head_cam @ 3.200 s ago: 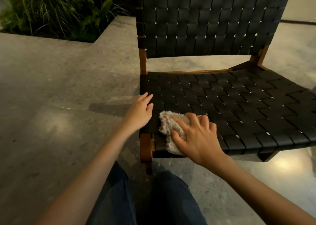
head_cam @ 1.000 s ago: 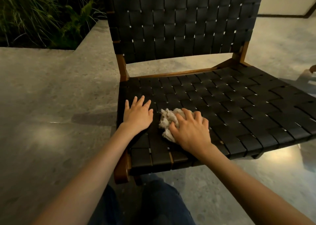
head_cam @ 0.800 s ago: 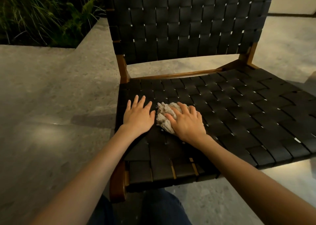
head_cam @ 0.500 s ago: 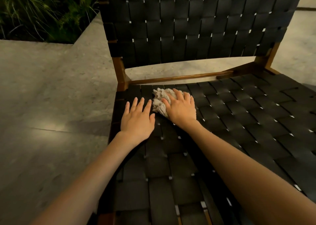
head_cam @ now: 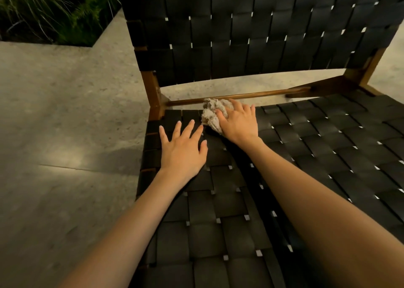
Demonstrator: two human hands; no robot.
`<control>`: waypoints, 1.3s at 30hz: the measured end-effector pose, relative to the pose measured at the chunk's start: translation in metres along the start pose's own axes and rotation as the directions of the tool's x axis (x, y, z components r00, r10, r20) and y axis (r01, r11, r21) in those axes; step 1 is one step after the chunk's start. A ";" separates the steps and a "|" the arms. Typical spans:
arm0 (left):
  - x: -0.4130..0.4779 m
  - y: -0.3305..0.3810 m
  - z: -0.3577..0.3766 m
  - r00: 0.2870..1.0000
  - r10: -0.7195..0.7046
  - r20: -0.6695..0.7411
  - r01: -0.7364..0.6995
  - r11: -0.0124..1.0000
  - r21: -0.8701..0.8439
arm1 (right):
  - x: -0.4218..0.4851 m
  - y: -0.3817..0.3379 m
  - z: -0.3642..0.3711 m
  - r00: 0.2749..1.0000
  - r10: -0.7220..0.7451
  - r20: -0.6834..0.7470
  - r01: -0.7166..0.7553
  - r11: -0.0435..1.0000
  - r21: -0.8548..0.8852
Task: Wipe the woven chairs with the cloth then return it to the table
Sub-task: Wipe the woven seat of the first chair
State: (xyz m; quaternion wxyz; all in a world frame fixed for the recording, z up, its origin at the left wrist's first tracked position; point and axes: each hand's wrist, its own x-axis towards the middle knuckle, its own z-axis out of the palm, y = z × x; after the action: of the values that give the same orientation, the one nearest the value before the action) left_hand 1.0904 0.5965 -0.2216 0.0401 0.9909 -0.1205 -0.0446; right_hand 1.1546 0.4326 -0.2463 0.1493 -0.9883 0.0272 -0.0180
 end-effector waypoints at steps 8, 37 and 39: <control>-0.025 0.007 -0.011 0.999 0.004 0.036 -0.003 1.000 -0.018 | -0.080 0.009 -0.026 0.992 -0.065 0.107 0.062 0.997 0.038; -0.089 0.059 -0.017 0.986 0.059 0.159 -0.051 0.997 -0.058 | -0.219 0.047 -0.088 0.977 0.164 0.137 -0.137 0.973 -0.187; -0.077 0.058 -0.011 0.987 0.064 0.144 -0.057 0.997 -0.052 | -0.191 0.050 -0.074 0.979 0.156 0.129 -0.134 0.977 -0.168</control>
State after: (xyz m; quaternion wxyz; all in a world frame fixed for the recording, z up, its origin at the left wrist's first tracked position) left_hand 1.0038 0.5600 -0.1999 0.0563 0.9796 -0.1523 -0.1187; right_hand 0.9586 0.3741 -0.1962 0.0726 -0.9911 0.0901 0.0654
